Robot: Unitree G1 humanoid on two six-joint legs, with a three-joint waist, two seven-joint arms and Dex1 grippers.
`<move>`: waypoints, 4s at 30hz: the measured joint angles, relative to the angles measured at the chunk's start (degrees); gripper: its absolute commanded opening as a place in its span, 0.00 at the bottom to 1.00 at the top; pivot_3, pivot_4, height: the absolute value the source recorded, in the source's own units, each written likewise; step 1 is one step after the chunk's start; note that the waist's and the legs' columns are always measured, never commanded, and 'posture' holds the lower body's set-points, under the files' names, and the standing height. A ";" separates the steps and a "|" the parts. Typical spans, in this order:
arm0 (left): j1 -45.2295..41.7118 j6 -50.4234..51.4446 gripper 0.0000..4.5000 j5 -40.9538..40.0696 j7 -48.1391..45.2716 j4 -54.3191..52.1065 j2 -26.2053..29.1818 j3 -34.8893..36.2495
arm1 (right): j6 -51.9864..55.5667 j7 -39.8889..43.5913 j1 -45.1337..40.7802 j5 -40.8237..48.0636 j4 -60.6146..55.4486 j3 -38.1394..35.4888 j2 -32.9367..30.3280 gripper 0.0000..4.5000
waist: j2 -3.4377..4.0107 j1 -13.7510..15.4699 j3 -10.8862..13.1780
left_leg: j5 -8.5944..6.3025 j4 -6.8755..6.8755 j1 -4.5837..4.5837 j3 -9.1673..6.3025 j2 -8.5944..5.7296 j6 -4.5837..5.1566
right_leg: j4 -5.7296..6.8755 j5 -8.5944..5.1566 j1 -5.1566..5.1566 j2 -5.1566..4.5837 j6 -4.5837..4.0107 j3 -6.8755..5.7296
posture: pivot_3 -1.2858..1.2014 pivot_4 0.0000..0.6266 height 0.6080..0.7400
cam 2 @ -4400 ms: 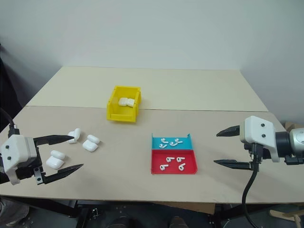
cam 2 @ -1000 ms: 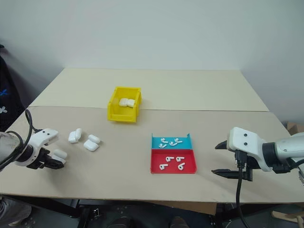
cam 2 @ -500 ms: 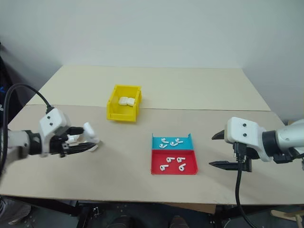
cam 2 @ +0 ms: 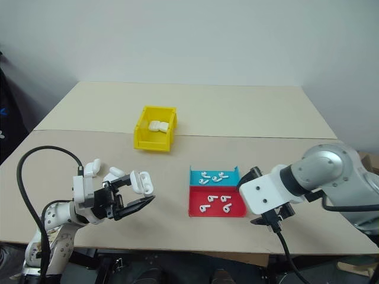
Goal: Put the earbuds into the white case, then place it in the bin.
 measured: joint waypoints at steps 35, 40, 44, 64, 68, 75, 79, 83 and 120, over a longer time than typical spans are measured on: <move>6.81 -1.86 0.61 0.36 8.29 -6.23 1.63 -2.44 | -16.50 3.89 -11.56 -24.63 19.90 20.09 20.21 0.51 | 0.01 -0.07 0.00 | 0.00 0.00 0.03 -0.01 0.01 0.00 | 0.05 0.00 -0.01 0.02 -0.02 -0.01 | 0.52 0.24 1.00; 7.08 -1.86 0.61 0.76 9.04 -6.46 1.85 -2.64 | -17.82 3.89 -11.64 -26.16 21.49 20.22 21.28 0.51 | 0.01 -0.07 0.00 | 0.00 0.00 0.03 -0.01 0.01 0.00 | 0.05 0.00 -0.01 0.02 -0.02 -0.01 | 0.52 0.24 1.00; 7.36 -1.86 0.61 0.76 9.20 -6.59 2.64 -2.69 | -18.50 3.89 -11.65 -26.91 21.61 20.24 21.92 0.51 | 0.01 -0.05 0.00 | 0.00 -0.01 0.03 -0.01 0.01 0.00 | 0.05 0.00 -0.01 0.02 -0.02 -0.01 | 0.52 0.24 1.00; 7.46 -1.89 0.61 2.15 10.17 -6.59 3.27 -3.42 | -18.58 4.45 -11.64 -27.27 21.16 20.24 22.72 0.51 | 0.01 -0.04 0.00 | 0.00 -0.01 0.03 -0.01 0.01 0.00 | 0.04 0.00 -0.01 0.02 -0.02 -0.01 | 0.52 0.24 1.00; 7.46 -1.89 0.61 2.27 10.21 -6.59 3.32 -3.47 | -18.60 4.45 -11.64 -27.42 21.24 20.24 22.72 0.47 | 0.01 -0.04 0.00 | 0.00 -0.01 0.03 -0.01 0.01 0.00 | 0.04 0.00 -0.01 0.02 -0.02 -0.01 | 0.52 0.24 1.00; 7.47 -1.89 0.61 2.30 10.22 -6.59 3.69 -3.48 | -18.76 4.47 -11.64 -27.68 21.27 20.34 22.47 0.30 | 0.01 -0.04 0.00 | 0.00 -0.01 0.03 -0.01 0.01 0.00 | 0.04 0.00 -0.01 0.02 -0.02 -0.01 | 0.52 0.24 1.00; 7.53 -1.89 0.61 2.29 10.17 -6.58 3.89 -3.47 | -18.76 4.52 -11.50 -27.45 20.65 21.09 21.52 0.30 | 0.01 -0.02 0.00 | 0.00 -0.01 0.03 -0.01 0.01 0.00 | 0.04 0.00 -0.01 0.02 -0.02 -0.01 | 0.52 0.24 1.00; 7.52 -1.89 0.61 2.29 10.16 -6.57 3.89 -3.48 | -18.76 4.52 -11.27 -27.45 20.60 21.09 21.52 0.30 | 0.01 -0.08 0.00 | 0.00 -0.01 0.03 -0.01 0.01 0.00 | 0.04 0.00 -0.01 0.02 -0.02 -0.01 | 0.52 0.24 1.00; 7.51 -1.88 0.61 2.41 10.15 -6.35 4.78 -3.90 | -18.50 4.15 -11.31 -29.57 21.11 20.83 22.77 0.13 | 0.01 -0.08 0.00 | 0.00 -0.01 0.11 -0.01 0.02 0.00 | 0.02 0.00 0.06 0.02 -0.02 -0.02 | 0.52 0.24 1.00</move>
